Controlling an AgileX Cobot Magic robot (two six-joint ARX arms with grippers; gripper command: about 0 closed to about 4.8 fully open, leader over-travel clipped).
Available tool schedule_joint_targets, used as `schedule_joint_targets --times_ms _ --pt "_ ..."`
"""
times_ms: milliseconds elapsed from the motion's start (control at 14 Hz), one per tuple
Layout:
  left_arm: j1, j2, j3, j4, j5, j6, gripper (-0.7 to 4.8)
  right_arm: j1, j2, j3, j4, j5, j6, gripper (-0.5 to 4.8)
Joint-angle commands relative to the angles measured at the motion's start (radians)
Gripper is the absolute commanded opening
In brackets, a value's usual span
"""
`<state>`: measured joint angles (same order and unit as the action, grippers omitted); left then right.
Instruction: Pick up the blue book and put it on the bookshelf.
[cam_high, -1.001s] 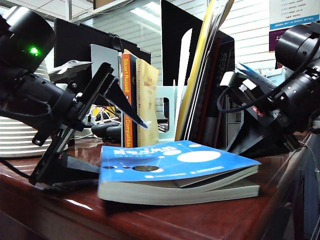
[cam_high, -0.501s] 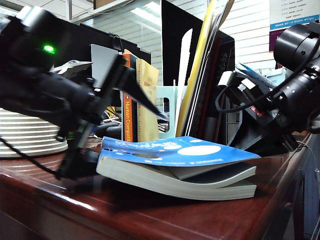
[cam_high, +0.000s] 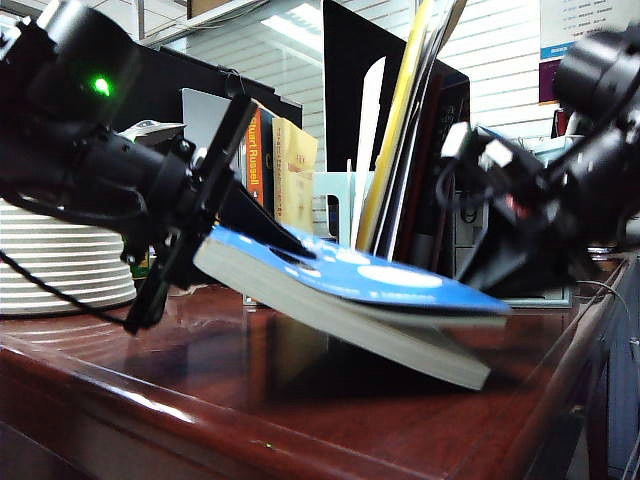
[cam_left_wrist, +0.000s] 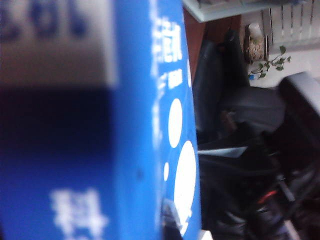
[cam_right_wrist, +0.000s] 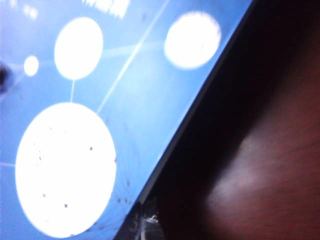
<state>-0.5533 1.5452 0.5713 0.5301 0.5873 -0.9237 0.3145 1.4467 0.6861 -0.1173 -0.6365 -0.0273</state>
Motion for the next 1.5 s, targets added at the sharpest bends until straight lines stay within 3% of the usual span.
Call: schedule_joint_targets --times_ms 72,358,572,644,787,1001,1287,1502 --pt "-0.001 -0.108 0.012 0.069 0.029 0.109 -0.06 -0.011 -0.093 0.004 0.01 0.057 0.012 -0.05" --pt "-0.001 -0.317 0.012 0.068 0.019 0.188 -0.06 -0.011 -0.283 0.004 0.024 0.251 0.034 -0.05" --pt "0.005 -0.486 0.012 0.098 0.019 0.404 -0.06 -0.011 -0.396 0.004 0.075 0.315 0.034 -0.05" --pt "0.022 -0.525 0.012 0.153 -0.014 0.428 -0.06 -0.011 -0.423 0.004 0.106 0.327 0.035 -0.05" --pt "0.035 -0.562 0.023 0.267 -0.224 0.471 -0.06 -0.011 -0.478 0.004 0.161 0.328 0.035 -0.05" --pt "0.035 -0.5 0.19 0.15 -0.418 0.759 -0.06 -0.011 -0.537 0.004 0.231 0.327 0.035 -0.05" --pt "0.031 -0.256 0.409 0.176 -0.439 0.808 -0.06 -0.01 -0.552 0.004 0.25 0.323 0.035 -0.05" --pt "0.029 -0.096 0.522 0.209 -0.553 0.819 -0.06 -0.007 -0.554 0.004 0.251 0.315 0.054 -0.05"
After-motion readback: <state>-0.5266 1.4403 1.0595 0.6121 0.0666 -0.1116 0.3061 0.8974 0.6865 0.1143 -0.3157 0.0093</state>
